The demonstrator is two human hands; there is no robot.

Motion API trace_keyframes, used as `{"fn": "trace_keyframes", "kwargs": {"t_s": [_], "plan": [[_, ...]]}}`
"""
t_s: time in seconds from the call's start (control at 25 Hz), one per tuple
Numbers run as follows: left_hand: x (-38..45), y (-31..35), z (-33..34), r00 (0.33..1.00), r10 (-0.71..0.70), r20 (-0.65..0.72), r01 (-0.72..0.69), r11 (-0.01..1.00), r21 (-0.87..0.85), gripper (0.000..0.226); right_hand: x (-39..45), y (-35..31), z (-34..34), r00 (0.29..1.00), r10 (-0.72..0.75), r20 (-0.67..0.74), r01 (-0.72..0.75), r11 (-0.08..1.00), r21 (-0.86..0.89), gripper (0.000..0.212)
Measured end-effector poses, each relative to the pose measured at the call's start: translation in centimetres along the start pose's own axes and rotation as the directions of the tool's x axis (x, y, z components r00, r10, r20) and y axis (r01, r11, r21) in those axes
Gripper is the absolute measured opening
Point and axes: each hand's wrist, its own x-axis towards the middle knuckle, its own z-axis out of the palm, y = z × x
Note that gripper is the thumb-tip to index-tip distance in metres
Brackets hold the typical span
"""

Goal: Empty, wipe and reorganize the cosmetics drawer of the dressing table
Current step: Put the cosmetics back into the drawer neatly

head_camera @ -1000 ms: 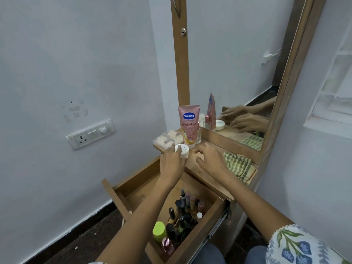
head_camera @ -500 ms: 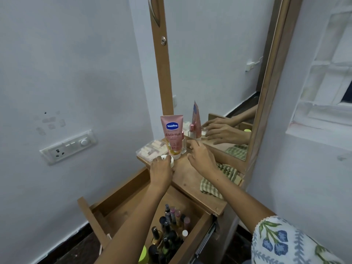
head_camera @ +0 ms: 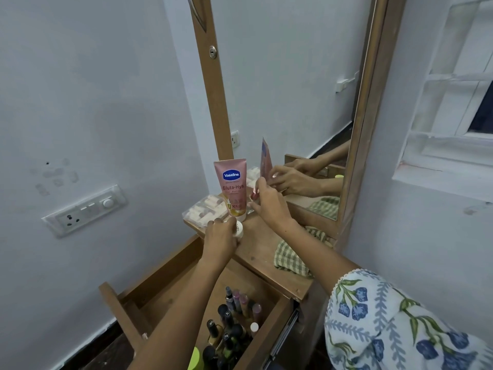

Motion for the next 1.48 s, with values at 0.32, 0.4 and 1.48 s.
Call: {"fn": "trace_keyframes", "kwargs": {"t_s": [0.32, 0.4, 1.48], "plan": [[-1.8, 0.0, 0.3, 0.999, 0.050, -0.017, -0.052, 0.991, -0.125, 0.042, -2.7, 1.2, 0.0, 0.986, 0.165, -0.032, -0.163, 0.985, 0.053, 0.011], [-1.8, 0.0, 0.2, 1.000, 0.028, -0.001, -0.028, 0.990, -0.137, 0.042, -3.6, 1.8, -0.3, 0.983, 0.184, 0.027, -0.183, 0.983, -0.017, 0.006], [-4.1, 2.0, 0.3, 0.998, -0.058, 0.030, 0.064, 0.974, -0.217, 0.042, -6.4, -1.5, -4.4, 0.974, -0.153, 0.167, 0.188, 0.958, -0.217, 0.035]]}}
